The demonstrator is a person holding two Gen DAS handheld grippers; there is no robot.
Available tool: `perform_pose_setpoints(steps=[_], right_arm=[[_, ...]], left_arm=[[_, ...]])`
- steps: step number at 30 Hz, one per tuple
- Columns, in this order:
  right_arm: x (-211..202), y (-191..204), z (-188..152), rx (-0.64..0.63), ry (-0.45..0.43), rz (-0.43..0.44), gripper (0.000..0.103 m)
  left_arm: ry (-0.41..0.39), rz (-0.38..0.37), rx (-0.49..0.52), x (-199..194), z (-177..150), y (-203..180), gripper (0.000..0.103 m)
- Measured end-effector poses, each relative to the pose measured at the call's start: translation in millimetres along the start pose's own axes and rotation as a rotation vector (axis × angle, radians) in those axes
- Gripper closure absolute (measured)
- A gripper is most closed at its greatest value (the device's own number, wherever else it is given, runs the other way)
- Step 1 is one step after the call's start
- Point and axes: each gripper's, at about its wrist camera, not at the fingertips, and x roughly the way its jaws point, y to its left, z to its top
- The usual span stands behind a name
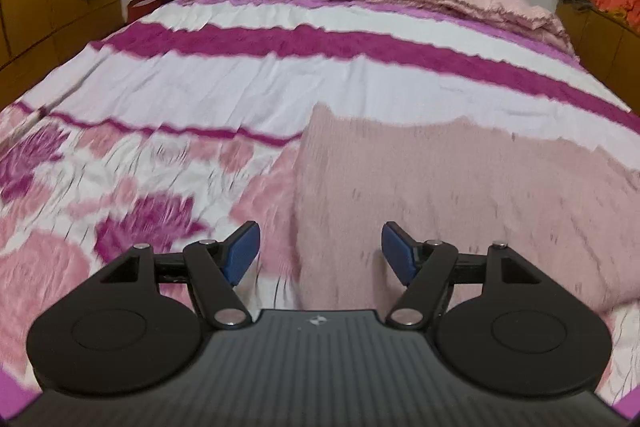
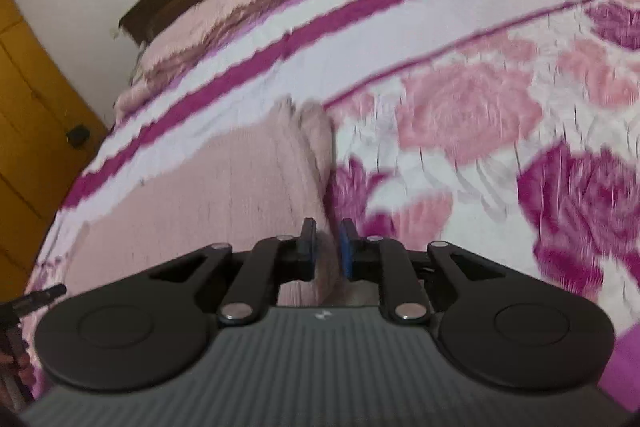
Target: Fold small clothes
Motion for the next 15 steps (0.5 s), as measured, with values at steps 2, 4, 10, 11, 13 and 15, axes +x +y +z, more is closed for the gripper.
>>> perform_pose_setpoints(steps=[2, 4, 10, 11, 13, 15], right_arm=[[7.6, 8.3, 14.9, -0.029, -0.016, -0.006, 0.065], [18.5, 20.2, 29.1, -0.079, -0.039, -0.001, 0.043], [77.7, 47.9, 63.2, -0.147, -0.017, -0.022, 0.041], [88.0, 50.8, 65.6, -0.157, -0.010, -0.031, 0.041], [104.9, 55.3, 65.8, -0.174, 0.001, -0.062, 0.042], [119.4, 56.8, 61.2, -0.194, 0.015, -0.097, 0.075]], left_arm=[[-0.001, -0.010, -0.007, 10.9, 12.1, 0.6, 0.029], [0.006, -0.031, -0.023, 24.7, 24.7, 1.2, 0.029], [0.033, -0.056, -0.060, 71.9, 51.7, -2.0, 0.029], [0.037, -0.052, -0.065, 79.4, 52.7, -3.0, 0.029], [0.047, -0.053, -0.071, 92.3, 54.2, -4.3, 0.038], [0.037, -0.042, -0.044, 101.2, 53.5, -9.0, 0.048]])
